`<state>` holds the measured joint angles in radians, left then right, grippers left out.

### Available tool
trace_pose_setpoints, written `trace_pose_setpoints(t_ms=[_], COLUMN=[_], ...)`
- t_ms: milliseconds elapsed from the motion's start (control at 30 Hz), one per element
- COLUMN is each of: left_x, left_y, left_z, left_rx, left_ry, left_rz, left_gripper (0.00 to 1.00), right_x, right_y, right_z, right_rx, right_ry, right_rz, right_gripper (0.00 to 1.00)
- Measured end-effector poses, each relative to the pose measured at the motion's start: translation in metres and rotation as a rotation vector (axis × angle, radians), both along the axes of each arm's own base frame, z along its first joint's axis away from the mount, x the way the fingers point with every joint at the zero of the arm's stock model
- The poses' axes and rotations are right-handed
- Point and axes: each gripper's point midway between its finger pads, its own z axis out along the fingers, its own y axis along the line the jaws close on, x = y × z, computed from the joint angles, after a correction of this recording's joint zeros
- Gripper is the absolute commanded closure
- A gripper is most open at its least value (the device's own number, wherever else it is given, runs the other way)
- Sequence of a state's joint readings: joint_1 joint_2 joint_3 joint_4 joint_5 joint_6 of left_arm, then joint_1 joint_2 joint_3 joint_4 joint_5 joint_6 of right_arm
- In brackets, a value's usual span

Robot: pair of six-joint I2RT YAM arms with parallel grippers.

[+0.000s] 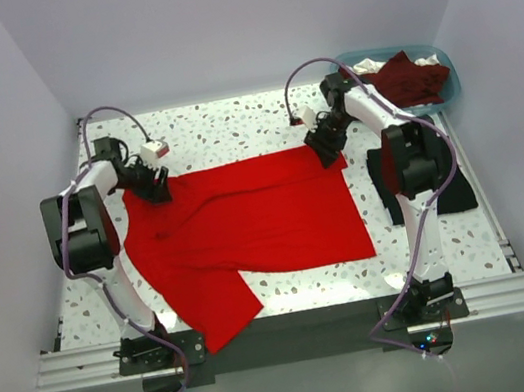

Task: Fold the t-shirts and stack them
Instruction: Fold the tshirt

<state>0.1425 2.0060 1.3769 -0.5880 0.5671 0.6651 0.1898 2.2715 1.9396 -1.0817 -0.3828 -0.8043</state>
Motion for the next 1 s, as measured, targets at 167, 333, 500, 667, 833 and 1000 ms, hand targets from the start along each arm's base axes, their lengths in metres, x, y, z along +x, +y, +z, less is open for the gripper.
trace_pose_setpoints(t_ms=[167, 333, 500, 667, 833, 1000], left_x=[0.000, -0.004, -0.014, -0.048, -0.080, -0.073], left_y=[-0.010, -0.016, -0.026, -0.052, -0.073, -0.065], left_z=[0.002, 0.014, 0.039, 0.051, 0.049, 0.048], left_rx=[-0.025, -0.049, -0.076, -0.107, -0.115, -0.092], left_ry=[-0.003, -0.024, -0.059, -0.038, 0.000, -0.015], left_rz=[-0.029, -0.061, -0.117, -0.212, -0.243, -0.208], left_gripper=[0.59, 0.87, 1.00, 0.74, 0.58, 0.60], right_x=[0.000, -0.003, -0.003, -0.001, -0.001, -0.002], right_y=[0.000, -0.001, -0.002, -0.001, -0.001, 0.000], right_z=[-0.003, -0.009, -0.008, -0.005, -0.004, -0.002], right_rx=[-0.003, -0.009, -0.011, -0.009, -0.010, -0.009], right_ry=[0.012, 0.031, 0.033, 0.025, 0.026, 0.030], right_rz=[0.000, -0.001, -0.001, -0.001, -0.001, 0.001], right_gripper=[0.54, 0.54, 0.55, 0.54, 0.53, 0.54])
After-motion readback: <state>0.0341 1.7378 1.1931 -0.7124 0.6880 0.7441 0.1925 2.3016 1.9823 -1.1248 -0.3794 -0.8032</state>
